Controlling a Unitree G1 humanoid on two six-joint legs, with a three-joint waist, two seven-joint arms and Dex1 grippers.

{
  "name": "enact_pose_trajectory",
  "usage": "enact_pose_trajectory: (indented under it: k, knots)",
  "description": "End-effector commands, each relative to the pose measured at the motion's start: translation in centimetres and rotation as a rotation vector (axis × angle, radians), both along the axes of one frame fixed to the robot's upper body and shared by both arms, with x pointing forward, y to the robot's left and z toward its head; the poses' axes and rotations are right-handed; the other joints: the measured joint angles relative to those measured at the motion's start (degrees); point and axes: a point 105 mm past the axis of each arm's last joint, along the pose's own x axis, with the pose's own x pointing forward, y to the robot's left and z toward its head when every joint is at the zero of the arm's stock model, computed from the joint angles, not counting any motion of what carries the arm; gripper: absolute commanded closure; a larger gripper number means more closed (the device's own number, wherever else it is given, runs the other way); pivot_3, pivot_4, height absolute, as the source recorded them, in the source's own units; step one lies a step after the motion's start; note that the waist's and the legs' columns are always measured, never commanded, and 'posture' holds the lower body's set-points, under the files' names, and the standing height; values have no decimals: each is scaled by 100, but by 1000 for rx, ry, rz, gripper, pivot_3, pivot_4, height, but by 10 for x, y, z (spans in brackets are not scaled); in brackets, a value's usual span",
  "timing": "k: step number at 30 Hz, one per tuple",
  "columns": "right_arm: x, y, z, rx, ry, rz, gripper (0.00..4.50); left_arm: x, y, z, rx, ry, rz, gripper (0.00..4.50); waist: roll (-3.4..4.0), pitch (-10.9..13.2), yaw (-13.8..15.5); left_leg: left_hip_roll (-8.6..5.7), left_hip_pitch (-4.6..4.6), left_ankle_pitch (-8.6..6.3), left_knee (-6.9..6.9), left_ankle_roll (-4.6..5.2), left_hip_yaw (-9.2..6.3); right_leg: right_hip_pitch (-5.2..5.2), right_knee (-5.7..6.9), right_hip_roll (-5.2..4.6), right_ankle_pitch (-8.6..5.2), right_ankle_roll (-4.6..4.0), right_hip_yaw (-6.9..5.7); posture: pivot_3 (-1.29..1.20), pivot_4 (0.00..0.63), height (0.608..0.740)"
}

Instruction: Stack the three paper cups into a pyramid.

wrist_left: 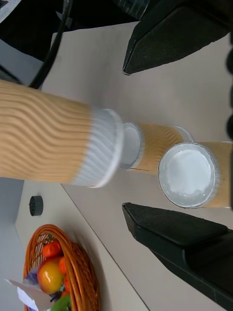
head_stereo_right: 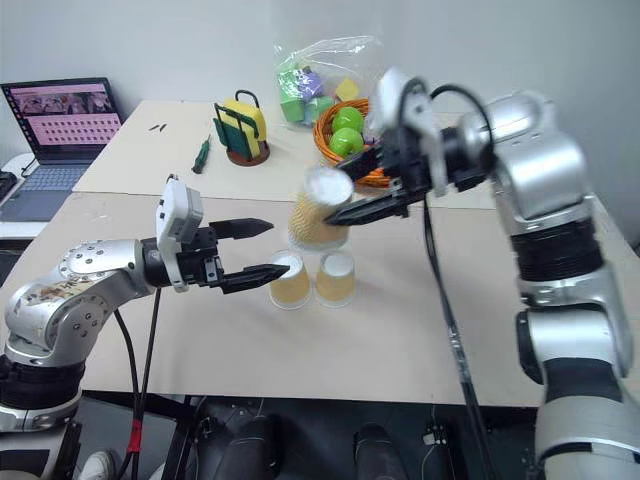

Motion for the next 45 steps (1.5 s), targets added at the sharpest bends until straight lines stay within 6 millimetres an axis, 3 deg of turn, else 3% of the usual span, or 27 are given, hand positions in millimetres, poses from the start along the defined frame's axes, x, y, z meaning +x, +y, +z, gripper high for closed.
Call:
enact_pose_trajectory:
  k: [1, 9, 20, 22, 25, 29, 33, 36, 39, 41, 42, 44, 45]
  knots:
    - [1, 6, 2, -16, -48, 15, 1909, -4, 1, 10, -6, -53, -2, 0, 0, 0, 30, 0, -1, 0, 2, 0, -1, 1, 0, -1, 0, 0, -2, 0, 150, 675]
    - [11, 11, -8, -35, -41, 12, 1909, -8, 1, 10, -5, -52, 6, 0, 0, 1, 4, 0, -1, 0, 3, -1, -1, -1, 5, 0, 0, -1, -4, 0, 150, 675]
    - [20, 4, -27, -60, -12, -6, 1909, -8, 3, 12, -1, -57, 15, 0, 1, 1, -2, 0, -1, 0, 3, -1, -1, -2, 5, 0, 0, -1, -3, 0, 150, 675]
    - [20, 4, -27, -59, -13, -7, 935, -8, 3, 12, -2, -57, 16, 0, 1, 1, -3, 0, -1, 0, 3, -1, -1, -2, 5, 0, 0, -1, -4, 0, 150, 675]
    - [21, 4, -25, -48, -30, -10, 61, -8, 3, 12, -3, -57, 19, 0, 0, 1, -3, 0, -1, 0, 3, -1, -1, -2, 5, 0, 0, -1, -4, 0, 150, 675]
    - [12, 3, -6, 14, -34, 23, 10, -7, 3, 11, -4, -54, 22, 0, 1, 2, 0, 0, -2, 0, 3, -1, -1, -2, 5, 0, 0, -1, -4, 0, 150, 675]
    - [-7, -5, 25, 110, -31, 89, 10, -7, 2, 10, -6, -52, 23, 0, 1, 4, 9, 0, -2, 0, 3, -1, -1, -2, 5, 0, 0, -1, -4, 0, 150, 675]
    - [-28, -21, 63, 221, -42, 120, 10, -9, 3, 10, -7, -50, 27, 0, 4, 8, 4, 0, -3, 0, 2, -1, -2, -2, 5, 0, -1, -1, -4, 0, 150, 675]
    - [-58, -50, 104, 418, -7, 129, 10, -10, 12, 9, -25, -40, 77, 0, 5, 10, 4, 1, -3, 0, -1, -1, -2, -3, 5, 0, -2, -4, -5, 0, 150, 675]
    - [-60, -63, 114, 507, 2, 54, 10, -12, 22, 10, -47, -35, 123, 0, 4, 10, 6, 1, -3, -3, -3, -1, -2, -1, 4, -2, -5, -8, -5, 0, 150, 675]
    - [-50, -70, 114, 539, -2, -51, 10, -13, 30, 10, -64, -23, 166, 0, 4, 10, 1, 1, -2, -5, -3, -2, -2, 0, 4, -2, -6, -10, -5, 0, 150, 675]
    - [-14, -90, 96, 532, -35, -366, 10, -13, 55, 5, -83, 4, 287, 0, -1, 6, -38, 2, 5, -5, -4, -1, -3, 0, 5, -2, -8, -12, -5, 0, 150, 675]
    - [12, -108, 73, 477, -67, -591, 10, -13, 72, 0, -76, 17, 364, 0, -11, 0, -72, 3, 8, -5, -6, -1, -3, 1, 5, -1, -8, -12, -5, 0, 150, 675]
